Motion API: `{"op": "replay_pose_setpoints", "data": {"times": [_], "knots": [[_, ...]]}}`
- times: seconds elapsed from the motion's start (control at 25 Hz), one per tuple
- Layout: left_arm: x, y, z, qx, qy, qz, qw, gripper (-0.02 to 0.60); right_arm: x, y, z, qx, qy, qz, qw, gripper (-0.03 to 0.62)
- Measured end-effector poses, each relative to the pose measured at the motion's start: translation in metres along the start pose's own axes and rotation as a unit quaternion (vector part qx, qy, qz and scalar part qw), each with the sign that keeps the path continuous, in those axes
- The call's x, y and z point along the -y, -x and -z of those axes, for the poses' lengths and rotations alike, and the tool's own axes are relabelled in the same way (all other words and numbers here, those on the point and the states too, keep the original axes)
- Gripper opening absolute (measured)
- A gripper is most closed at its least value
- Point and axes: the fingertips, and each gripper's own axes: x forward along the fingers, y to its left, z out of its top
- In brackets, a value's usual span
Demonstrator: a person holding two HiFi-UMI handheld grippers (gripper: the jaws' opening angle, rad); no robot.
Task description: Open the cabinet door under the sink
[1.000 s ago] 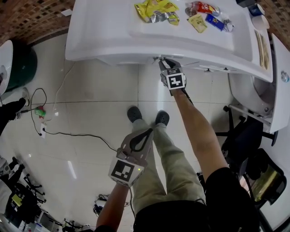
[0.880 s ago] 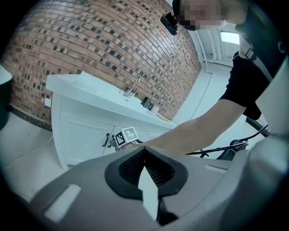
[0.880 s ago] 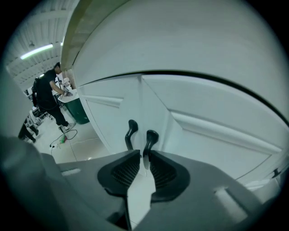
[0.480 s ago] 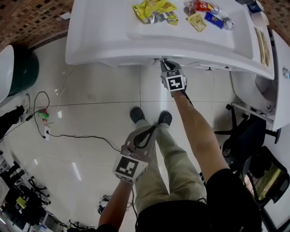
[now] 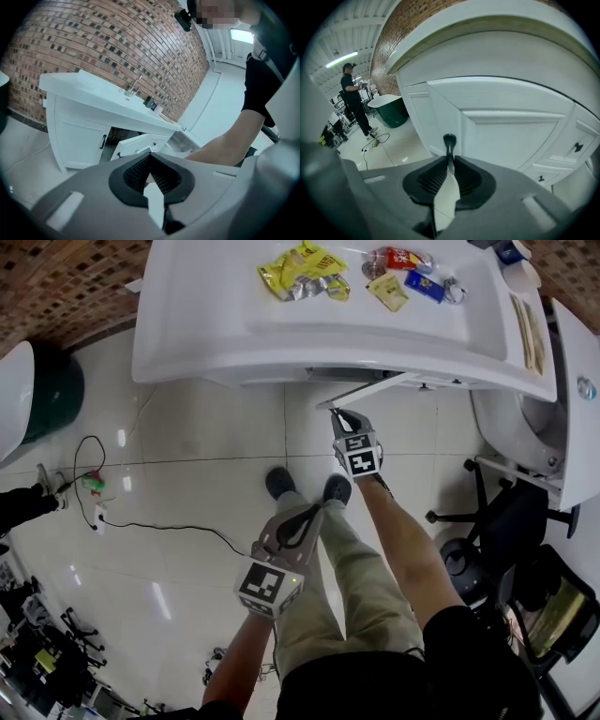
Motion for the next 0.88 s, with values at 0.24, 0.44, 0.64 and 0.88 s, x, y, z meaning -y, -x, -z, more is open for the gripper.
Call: {"op": "replay_pose_setpoints", "data": {"times": [0.24,0.44,0.64,0.88], "knots": [[0.02,-0.008,0.002,-0.011,-0.008,-0.003,0.9999,0.015,-0.002,0.021,0.025,-0.014,0.029,-0.031,0.999,0.032],[0.04,-0.02,0.005,-0.019,-0.015,0.003,0.9997,0.015,0.004,0.046,0.055,-0.021,0.033,-0.039,0.998,0.032],[0.063,-0.03,0.006,-0.029,-0.03,0.014,0.999,0.015,0.02,0.079,0.093,-0.044,0.032,-0.037,0.998,0.031],[0.084,-0.039,-0.006,-0.032,-0.049,0.026,0.998,0.015,0.071,0.122,0.144,-0.088,0.023,-0.001,0.996,0.026]]}}
